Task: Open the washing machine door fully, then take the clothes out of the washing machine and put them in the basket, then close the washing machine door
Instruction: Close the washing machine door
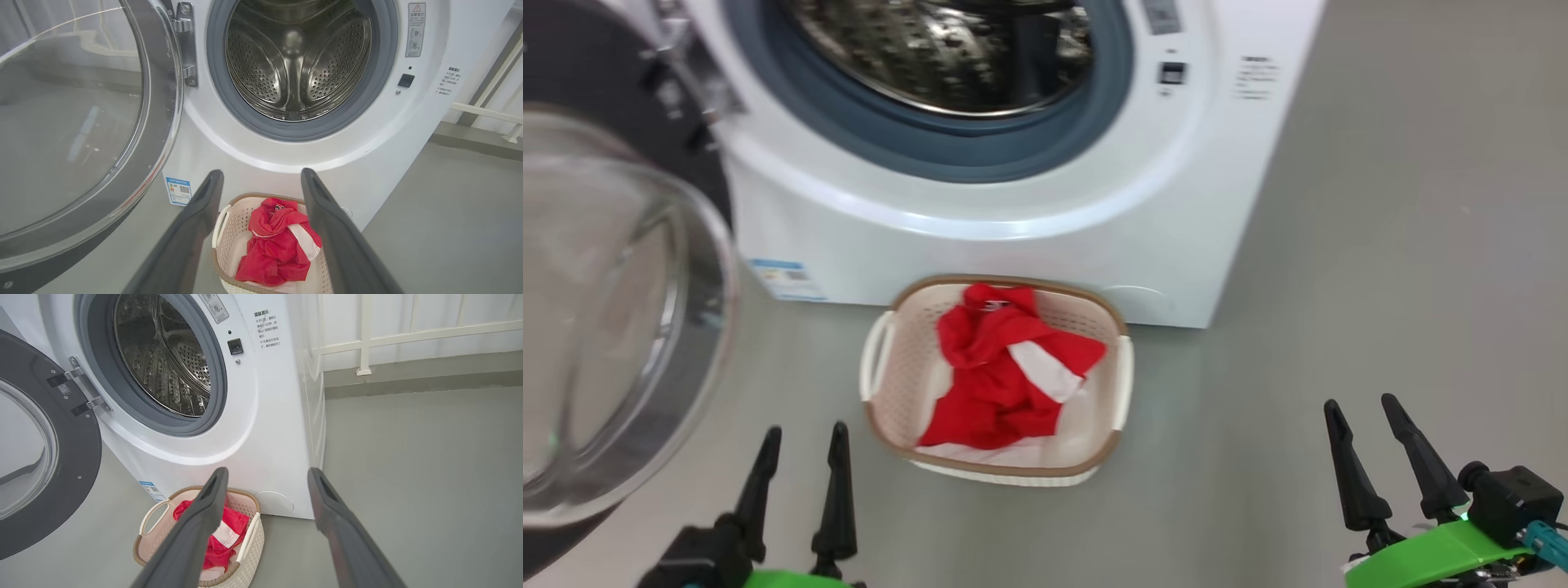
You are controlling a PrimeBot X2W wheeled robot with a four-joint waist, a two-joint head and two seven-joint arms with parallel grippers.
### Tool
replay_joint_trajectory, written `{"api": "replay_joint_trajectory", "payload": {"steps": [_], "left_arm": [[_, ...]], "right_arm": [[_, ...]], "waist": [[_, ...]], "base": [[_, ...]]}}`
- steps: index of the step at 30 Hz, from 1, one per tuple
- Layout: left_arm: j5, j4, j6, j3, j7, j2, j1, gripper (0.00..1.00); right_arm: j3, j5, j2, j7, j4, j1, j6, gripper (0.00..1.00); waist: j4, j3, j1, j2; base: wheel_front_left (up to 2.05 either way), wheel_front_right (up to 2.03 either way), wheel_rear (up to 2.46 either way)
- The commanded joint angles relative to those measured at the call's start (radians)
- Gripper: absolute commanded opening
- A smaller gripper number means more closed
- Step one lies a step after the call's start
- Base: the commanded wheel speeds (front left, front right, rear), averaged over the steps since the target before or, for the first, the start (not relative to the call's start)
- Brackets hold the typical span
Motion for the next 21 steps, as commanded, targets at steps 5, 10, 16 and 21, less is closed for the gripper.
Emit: {"api": "replay_joint_trajectory", "payload": {"steps": [5,10,16,21], "left_arm": [[-0.032,-0.023,0.027,0.008,-0.005,0.015,0.030,1.00],[-0.054,-0.025,0.040,-0.011,-0.005,0.015,0.056,1.00],[-0.070,-0.027,0.054,-0.027,-0.005,0.015,0.084,1.00],[-0.098,-0.056,0.079,-0.014,-0.005,0.015,0.102,1.00]], "right_arm": [[0.038,-0.009,-0.032,-0.006,-0.017,0.022,0.008,1.00],[0.048,-0.007,-0.037,-0.006,-0.012,0.038,0.008,1.00],[0.063,-0.005,-0.037,-0.006,-0.008,0.058,0.008,1.00],[0.110,-0.004,-0.052,-0.006,0.000,0.029,0.008,1.00]], "waist": [[0.168,-0.039,0.0000,-0.0001],[0.267,-0.060,0.0000,-0.0001],[0.371,-0.085,0.0000,-0.0001],[0.396,-0.065,0.0000,-0.0001]], "base": [[0.00,0.00,0.00],[0.00,0.00,0.00],[0.00,0.00,0.00],[0.00,0.00,0.00]]}}
